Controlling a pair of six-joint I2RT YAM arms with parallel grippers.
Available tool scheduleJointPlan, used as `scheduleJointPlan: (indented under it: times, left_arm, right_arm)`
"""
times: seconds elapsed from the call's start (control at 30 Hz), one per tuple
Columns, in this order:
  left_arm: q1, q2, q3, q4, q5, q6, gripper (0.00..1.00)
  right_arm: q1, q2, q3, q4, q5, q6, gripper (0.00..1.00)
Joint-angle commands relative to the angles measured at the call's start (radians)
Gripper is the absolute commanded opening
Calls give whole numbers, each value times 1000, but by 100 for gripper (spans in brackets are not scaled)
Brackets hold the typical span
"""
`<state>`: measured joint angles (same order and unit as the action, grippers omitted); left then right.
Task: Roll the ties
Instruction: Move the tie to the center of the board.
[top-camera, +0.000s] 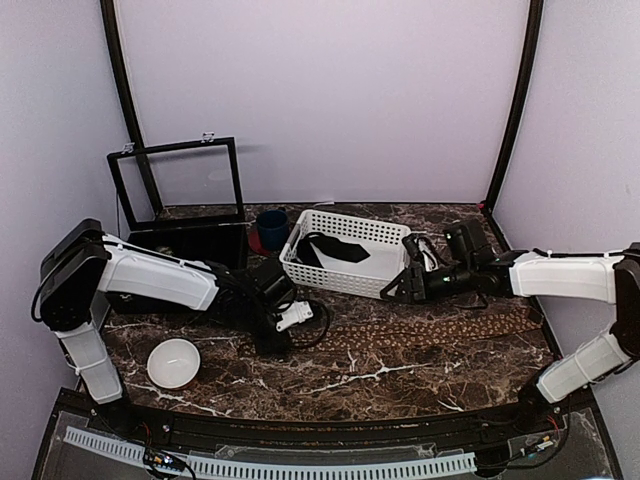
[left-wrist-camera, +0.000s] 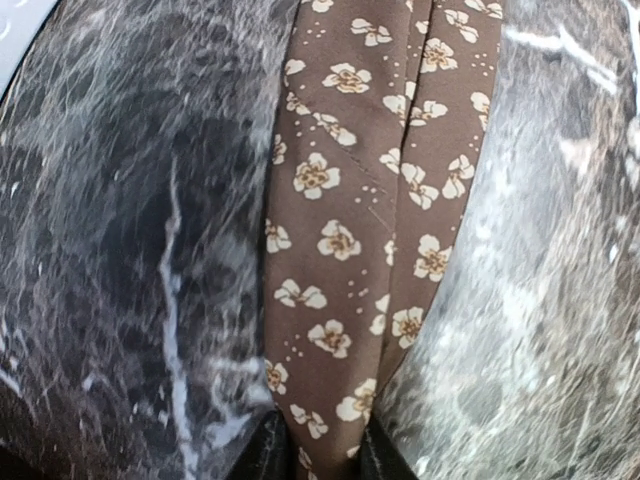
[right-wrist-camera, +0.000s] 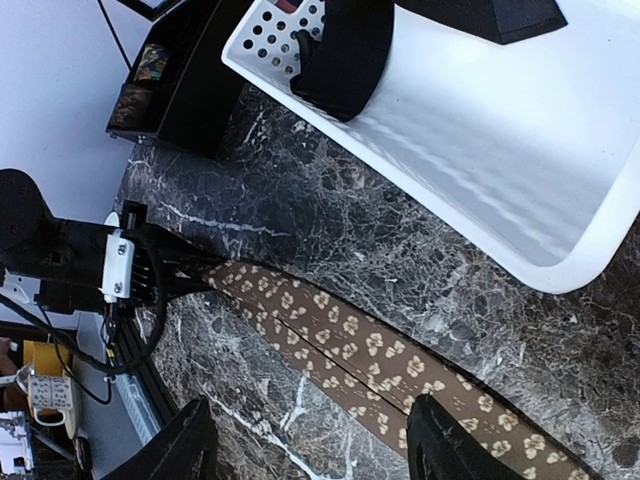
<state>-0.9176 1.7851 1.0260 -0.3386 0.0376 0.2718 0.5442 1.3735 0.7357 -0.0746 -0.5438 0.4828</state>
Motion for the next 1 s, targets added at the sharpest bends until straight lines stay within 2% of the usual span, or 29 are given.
scheduleJointPlan:
  times: [0.0,0.07,0.13,0.2,0.27,0.33,0.5,0.57,0.6,0.67,0.83,0.97]
  left_arm:
    - [2,-50,-82,-56,-110,109,23]
    - [-12,-102,-101,-12,-120,115,30]
    - [-18,-169,-119,45,-119,108,44]
    - [-20,-231,-124,91,-115,88,61]
    - [-20,-284,-132,144,-97,69,85]
    - [-22,-349,-163,233,-53,57,98]
    - [-27,-522,-331,665,-42,-39,99]
    - [-26,-535,-378,781,-59,-140,99]
    - [-26,-527,-374,788,-47,-147,99]
    - [-26,-497,-312,697,40,-104,99]
    - [-28,-335,-174,532,152,-53,98]
    - [-38,-203,-114,502,212,-55,98]
  right_arm:
    - [-7,61,9,-38,-14,-53,62]
    - [-7,93,20,-59,-2,-74,59]
    - [-7,119,38,-89,27,-96,57]
    - [-7,145,56,-112,49,-111,57]
    - [-7,157,63,-110,47,-117,57]
    - [-6,145,55,-85,30,-112,57]
    - [-7,1,6,-14,27,-110,64]
    - [-7,-47,10,-13,56,-110,69]
    - [-7,-61,18,-25,63,-111,71]
    - [-7,-79,45,-64,65,-123,73]
    - [-7,-123,78,-82,64,-106,87]
    - [-8,-135,88,-76,36,-68,91]
